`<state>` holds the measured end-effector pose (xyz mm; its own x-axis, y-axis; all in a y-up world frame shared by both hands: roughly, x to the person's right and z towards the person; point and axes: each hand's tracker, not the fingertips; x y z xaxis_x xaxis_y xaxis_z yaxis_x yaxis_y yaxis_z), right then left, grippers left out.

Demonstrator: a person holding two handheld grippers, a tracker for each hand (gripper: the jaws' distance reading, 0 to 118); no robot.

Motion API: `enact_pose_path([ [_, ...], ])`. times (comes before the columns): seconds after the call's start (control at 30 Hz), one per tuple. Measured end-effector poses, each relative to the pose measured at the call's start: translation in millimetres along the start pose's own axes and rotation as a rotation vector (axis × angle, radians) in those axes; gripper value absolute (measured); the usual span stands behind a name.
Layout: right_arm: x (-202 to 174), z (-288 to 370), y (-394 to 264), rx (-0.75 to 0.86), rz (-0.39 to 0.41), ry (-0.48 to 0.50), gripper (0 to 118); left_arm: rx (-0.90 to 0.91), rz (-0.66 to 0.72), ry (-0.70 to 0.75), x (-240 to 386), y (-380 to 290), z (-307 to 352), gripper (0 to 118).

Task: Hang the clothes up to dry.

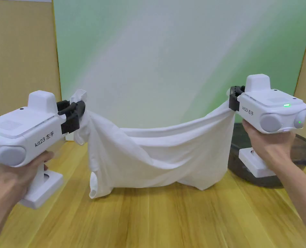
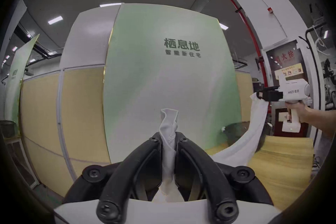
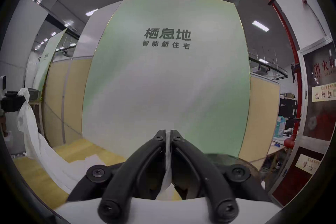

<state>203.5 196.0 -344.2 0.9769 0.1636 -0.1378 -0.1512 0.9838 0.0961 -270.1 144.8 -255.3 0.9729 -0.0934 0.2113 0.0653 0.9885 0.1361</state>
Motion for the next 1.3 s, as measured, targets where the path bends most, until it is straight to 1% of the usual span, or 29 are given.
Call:
enact_pose_path([
  [0.03, 2.7, 11.0, -7.4, -0.016, -0.006, 0.01, 2, -0.012, 0.002, -0.011, 5.1, -5.6, 8.9, 7],
  [0.2, 13.2, 55.5, -43.1, -0.117, 0.017, 0.048, 2, -0.044, 0.007, -0.061, 24.7, -23.5, 51.9, 7],
  [0.23, 14.7, 64.2, -51.9, -0.145, 0.027, 0.06, 2, -0.057, -0.007, -0.095, 28.4, -27.8, 60.4, 7],
  [0.3, 17.8, 75.9, -69.2, -0.197, 0.047, 0.066, 2, -0.076, -0.032, -0.119, 40.2, -34.7, 71.3, 7],
  [0.33, 19.0, 83.4, -78.6, -0.209, 0.047, 0.067, 2, -0.094, -0.037, -0.142, 46.5, -39.0, 77.0, 7],
  [0.4, 22.0, 92.4, -96.1, -0.29, 0.035, 0.081, 2, -0.128, -0.043, -0.176, 64.4, -43.5, 91.6, 7],
  [0.5, 20.8, 105.6, -124.7, -0.404, 0.045, 0.107, 2, -0.233, -0.032, -0.215, 82.6, -58.8, 101.5, 7],
  [0.57, 19.3, 110.7, -142.3, -0.475, 0.049, 0.134, 2, -0.333, 0.003, -0.258, 93.0, -71.5, 106.8, 7],
  [0.63, 14.1, 112.5, -155.6, -0.574, 0.07, 0.146, 2, -0.446, 0.062, -0.293, 100.0, -82.5, 107.9, 7],
  [0.67, 15.6, 108.1, -164.9, -0.634, 0.072, 0.153, 2, -0.464, 0.071, -0.323, 103.7, -86.0, 108.7, 7],
  [0.7, 15.5, 105.3, -172.8, -0.675, 0.058, 0.171, 2, -0.546, 0.085, -0.348, 111.1, -90.6, 107.5, 7],
  [0.77, 14.7, 101.0, -180.2, -0.758, 0.029, 0.186, 3, -0.66, 0.091, -0.31, 114.6, -103.8, 100.1, 7],
  [0.87, 12.1, 102.7, -185.5, -0.834, 0.005, 0.211, 3, -0.845, 0.146, -0.317, 117.3, -116.2, 91.4, 7],
  [0.9, 11.9, 101.4, -187.4, -0.865, 0.006, 0.212, 3, -0.83, 0.139, -0.309, 111.7, -123.4, 90.3, 7],
  [0.93, 9.9, 108.1, -184.5, -0.87, 0.009, 0.211, 3, -0.771, 0.124, -0.33, 110.3, -122.9, 85.4, 7],
  [1.03, 6.2, 108.6, -188.3, -0.901, 0.05, 0.214, 4, -0.84, 0.152, -0.324, 109.0, -129.5, 78.4, 7],
  [1.07, 6.0, 111.2, -187.3, -0.906, 0.051, 0.212, 5, -0.872, 0.16, -0.344, 108.3, -132.5, 74.6, 7],
  [1.1, 8.1, 112.0, -187.8, -0.923, 0.035, 0.203, 5, -0.905, 0.169, -0.357, 107.5, -135.2, 70.9, 7],
  [1.13, 11.8, 114.5, -188.1, -0.922, 0.015, 0.194, 16, -0.893, 0.183, -0.355, 105.2, -136.6, 69.8, 8],
  [1.17, 13.4, 116.3, -188.1, -0.917, 0.008, 0.189, 43, -0.896, 0.218, -0.36, 106.6, -132.0, 79.5, 15],
  [1.2, 18.9, 106.6, -195.7, -0.896, -0.024, 0.211, 89, -0.895, 0.279, -0.357, 101.7, -129.6, 79.4, 40],
  [1.23, 21.0, 107.0, -191.9, -0.85, -0.042, 0.252, 112, -0.862, 0.304, -0.345, 98.3, -123.8, 81.1, 70],
  [1.27, 23.2, 109.4, -181.7, -0.781, -0.053, 0.314, 118, -0.814, 0.287, -0.335, 93.8, -113.3, 82.5, 97],
  [1.3, 24.3, 108.7, -170.1, -0.733, -0.066, 0.338, 118, -0.785, 0.274, -0.332, 85.7, -102.1, 85.1, 118],
])
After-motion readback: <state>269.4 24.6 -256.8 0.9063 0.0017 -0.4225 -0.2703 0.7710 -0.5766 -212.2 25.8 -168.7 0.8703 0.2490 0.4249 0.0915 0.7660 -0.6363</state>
